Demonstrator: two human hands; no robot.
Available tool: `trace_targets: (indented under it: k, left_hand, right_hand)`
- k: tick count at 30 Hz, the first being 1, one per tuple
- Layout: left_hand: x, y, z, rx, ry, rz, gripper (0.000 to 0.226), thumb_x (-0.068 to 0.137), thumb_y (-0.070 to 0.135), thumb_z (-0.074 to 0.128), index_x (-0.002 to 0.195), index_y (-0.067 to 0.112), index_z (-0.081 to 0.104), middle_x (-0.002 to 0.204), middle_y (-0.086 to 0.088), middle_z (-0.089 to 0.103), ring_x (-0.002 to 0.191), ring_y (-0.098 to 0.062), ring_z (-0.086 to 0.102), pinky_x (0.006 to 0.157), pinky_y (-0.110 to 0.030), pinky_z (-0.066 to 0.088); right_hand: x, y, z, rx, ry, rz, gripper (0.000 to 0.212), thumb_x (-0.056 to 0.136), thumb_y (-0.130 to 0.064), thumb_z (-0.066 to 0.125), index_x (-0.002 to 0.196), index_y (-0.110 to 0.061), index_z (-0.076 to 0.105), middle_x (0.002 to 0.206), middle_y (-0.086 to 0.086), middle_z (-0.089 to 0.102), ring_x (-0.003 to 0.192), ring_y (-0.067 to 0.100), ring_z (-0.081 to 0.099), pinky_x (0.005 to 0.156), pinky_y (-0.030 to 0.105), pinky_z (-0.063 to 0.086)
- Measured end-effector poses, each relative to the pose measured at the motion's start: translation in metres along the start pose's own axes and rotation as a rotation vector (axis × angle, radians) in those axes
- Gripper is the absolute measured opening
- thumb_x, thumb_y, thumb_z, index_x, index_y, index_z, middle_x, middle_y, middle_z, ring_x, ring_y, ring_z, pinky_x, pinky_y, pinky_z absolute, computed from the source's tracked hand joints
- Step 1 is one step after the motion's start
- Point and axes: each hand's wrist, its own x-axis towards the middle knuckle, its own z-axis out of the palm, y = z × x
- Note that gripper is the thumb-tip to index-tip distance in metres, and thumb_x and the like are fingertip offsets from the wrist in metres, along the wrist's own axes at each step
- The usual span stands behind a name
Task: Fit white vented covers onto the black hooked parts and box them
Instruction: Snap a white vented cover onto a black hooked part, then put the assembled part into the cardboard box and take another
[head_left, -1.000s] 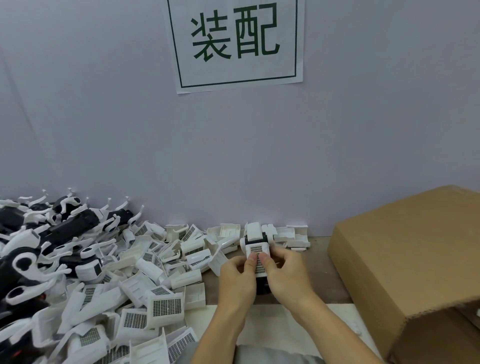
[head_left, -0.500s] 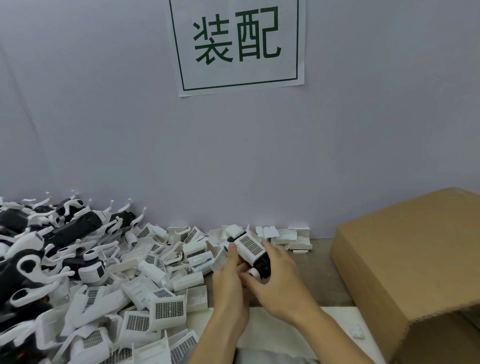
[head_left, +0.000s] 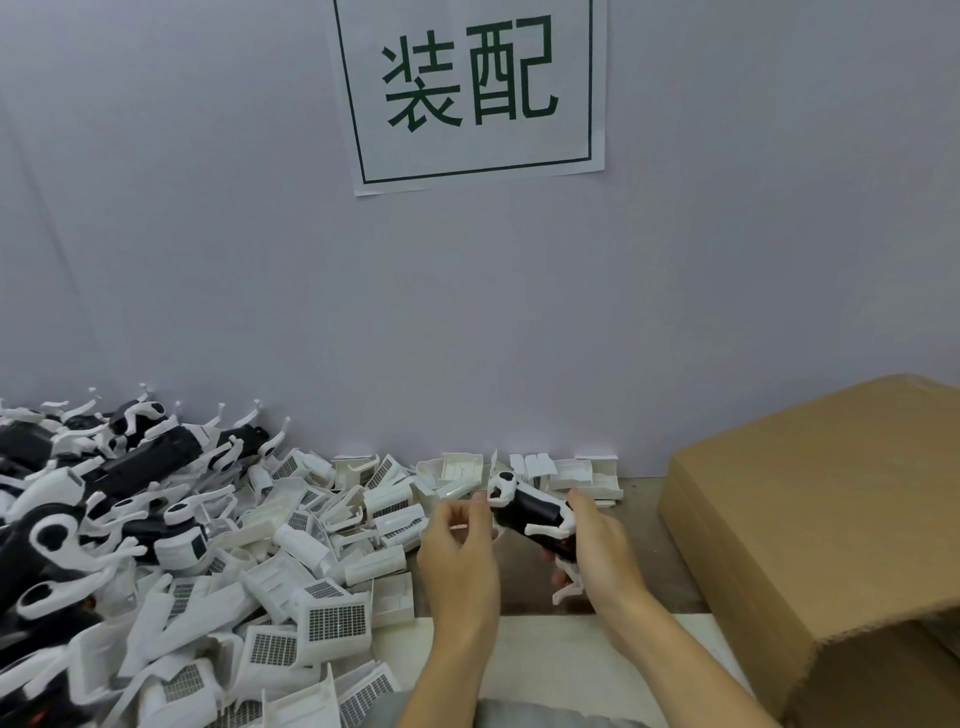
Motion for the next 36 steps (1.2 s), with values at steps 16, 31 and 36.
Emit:
trace_targets:
  k: [16, 31, 36]
  left_hand:
    - [0.022, -0.003, -0.014, -0.36, 0.059, -0.378, 0.015, 0.093, 0.021, 0.07, 0.101, 0.008, 0.067, 0.099, -0.022, 0.073, 0.08, -0.03, 0.069, 0.07, -0.043, 0.058]
    - [0.023, 0.003, -0.017, -0.123, 0.148, -0.226, 0.029, 0.104, 0.029, 0.041, 0.092, 0.016, 0.065, 0.107, -0.01, 0.067, 0.093, -0.025, 0.058, 0.048, -0.029, 0.049]
    - [0.019, -0.008, -0.013, -0.077, 0.073, -0.261, 0.03, 0.102, 0.021, 0.038, 0.086, 0.015, 0.063, 0.103, -0.011, 0.066, 0.086, -0.026, 0.056, 0.054, -0.032, 0.043]
  right_hand:
    - [-0.007, 0.002, 0.005, -1.081, -0.102, -0.884, 0.063, 0.078, -0.015, 0.063, 0.132, -0.041, 0.043, 0.132, -0.024, 0.035, 0.131, 0.001, 0.023, 0.107, 0.027, 0.015]
    - [0.0, -0.013, -0.035, -0.678, -0.054, -0.425, 0.023, 0.096, -0.046, 0.052, 0.094, -0.024, 0.058, 0.072, -0.013, 0.059, 0.062, 0.0, 0.06, 0.053, 0.013, 0.043]
    - [0.0, -0.048, -0.047, 0.127, -0.012, -0.149, 0.036, 0.104, -0.037, 0.044, 0.088, -0.014, 0.065, 0.061, -0.003, 0.063, 0.06, 0.015, 0.063, 0.059, 0.028, 0.05]
